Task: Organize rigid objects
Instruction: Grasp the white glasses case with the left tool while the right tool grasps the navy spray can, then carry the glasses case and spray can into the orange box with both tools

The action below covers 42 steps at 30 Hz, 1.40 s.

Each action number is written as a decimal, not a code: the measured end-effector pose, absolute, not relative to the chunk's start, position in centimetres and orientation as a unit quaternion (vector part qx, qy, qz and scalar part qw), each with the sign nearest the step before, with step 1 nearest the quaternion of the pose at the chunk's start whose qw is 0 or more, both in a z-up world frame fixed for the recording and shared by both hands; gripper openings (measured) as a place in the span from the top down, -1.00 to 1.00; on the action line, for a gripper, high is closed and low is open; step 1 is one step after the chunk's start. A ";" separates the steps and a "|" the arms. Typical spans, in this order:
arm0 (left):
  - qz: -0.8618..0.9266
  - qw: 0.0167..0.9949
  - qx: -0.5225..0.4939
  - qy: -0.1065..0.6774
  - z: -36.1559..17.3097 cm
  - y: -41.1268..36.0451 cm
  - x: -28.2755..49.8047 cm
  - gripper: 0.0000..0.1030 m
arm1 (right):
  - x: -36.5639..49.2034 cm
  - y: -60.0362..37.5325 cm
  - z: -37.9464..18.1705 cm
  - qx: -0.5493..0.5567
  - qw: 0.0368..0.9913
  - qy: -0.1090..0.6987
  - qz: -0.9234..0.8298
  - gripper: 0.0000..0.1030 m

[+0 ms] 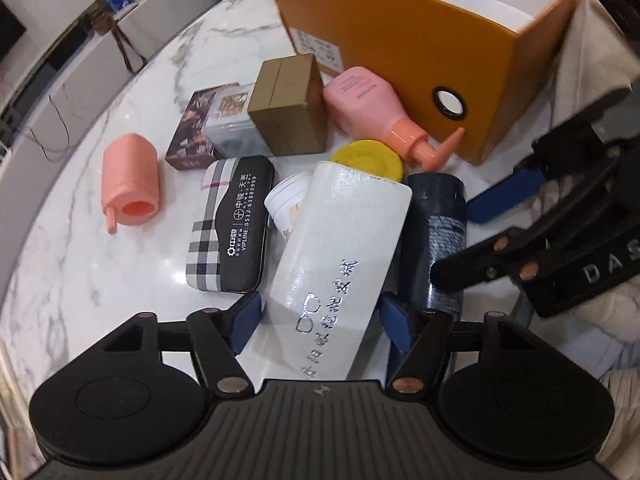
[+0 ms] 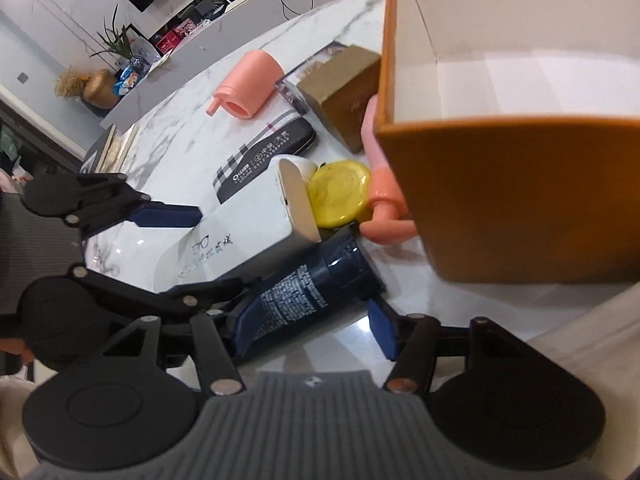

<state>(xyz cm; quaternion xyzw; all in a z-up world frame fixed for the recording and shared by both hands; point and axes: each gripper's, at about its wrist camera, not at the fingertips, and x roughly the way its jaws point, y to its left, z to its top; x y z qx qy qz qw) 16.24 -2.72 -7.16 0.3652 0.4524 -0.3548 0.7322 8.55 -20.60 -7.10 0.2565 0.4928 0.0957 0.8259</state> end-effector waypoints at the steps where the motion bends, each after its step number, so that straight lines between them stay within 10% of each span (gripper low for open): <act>1: -0.350 0.734 0.362 0.455 -7.1 -2.7 16.3 -0.47 | 8.6 -20.5 -7.1 0.255 0.828 0.490 0.096 -0.21; 11: -0.201 0.734 0.174 0.625 -6.4 1.1 19.4 -0.44 | 8.7 -19.3 -6.5 0.218 0.847 0.474 0.102 -0.14; 22: -0.109 0.780 0.091 0.609 -6.4 4.9 19.4 -0.41 | 9.7 -15.9 -6.7 0.183 0.855 0.480 0.063 -0.43; 28: -0.066 0.784 0.080 0.612 -7.2 5.8 19.7 -0.41 | 8.6 -12.4 -6.1 0.031 0.874 0.467 0.134 0.07; 42: -0.065 0.797 0.074 0.596 -8.3 6.2 20.6 -0.33 | 9.0 -13.4 -6.7 0.052 0.875 0.466 0.120 0.15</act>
